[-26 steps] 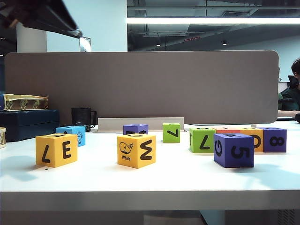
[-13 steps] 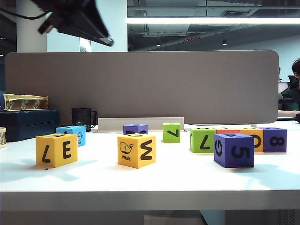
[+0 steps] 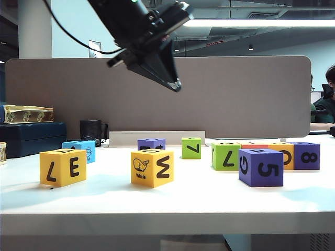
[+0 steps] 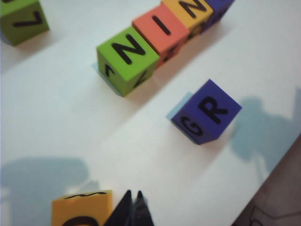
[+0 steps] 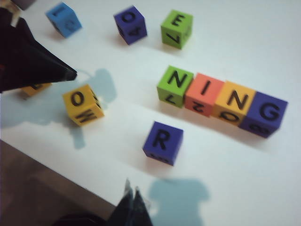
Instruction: Select the appropriate blocks from the scattered letter blocks on the table and arrange them in a row to spell out "LEARNING".
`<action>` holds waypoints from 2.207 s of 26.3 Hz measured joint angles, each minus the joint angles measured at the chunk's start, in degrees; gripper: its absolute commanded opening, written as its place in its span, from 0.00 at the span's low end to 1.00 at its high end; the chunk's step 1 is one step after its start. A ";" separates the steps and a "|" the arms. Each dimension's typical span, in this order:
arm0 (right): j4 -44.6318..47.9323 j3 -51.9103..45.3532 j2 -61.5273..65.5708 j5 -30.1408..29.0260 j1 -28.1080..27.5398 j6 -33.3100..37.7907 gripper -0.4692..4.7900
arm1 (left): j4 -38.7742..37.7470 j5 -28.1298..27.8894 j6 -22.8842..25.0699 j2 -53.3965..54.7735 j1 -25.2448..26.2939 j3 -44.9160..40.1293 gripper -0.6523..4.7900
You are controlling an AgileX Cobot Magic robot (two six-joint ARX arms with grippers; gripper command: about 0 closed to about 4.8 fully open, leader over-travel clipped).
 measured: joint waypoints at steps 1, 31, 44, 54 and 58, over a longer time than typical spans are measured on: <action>-1.25 0.00 0.04 1.01 -0.02 0.00 0.09 | -1.84 0.52 1.29 2.19 -0.52 2.67 0.15; -5.81 0.00 0.07 15.52 -0.04 0.00 0.09 | 8.44 -10.12 -30.42 17.25 -11.56 11.82 0.69; -5.99 0.00 0.07 17.62 -0.04 0.00 0.09 | 10.78 -18.91 -40.63 23.45 -17.49 11.87 0.82; -7.50 0.00 0.07 17.62 -0.04 0.00 0.09 | 7.32 -20.57 -40.81 25.75 -17.46 11.74 0.82; -7.52 0.00 0.07 17.62 -0.04 0.00 0.09 | 6.75 -22.10 -40.76 25.42 -17.42 11.85 0.82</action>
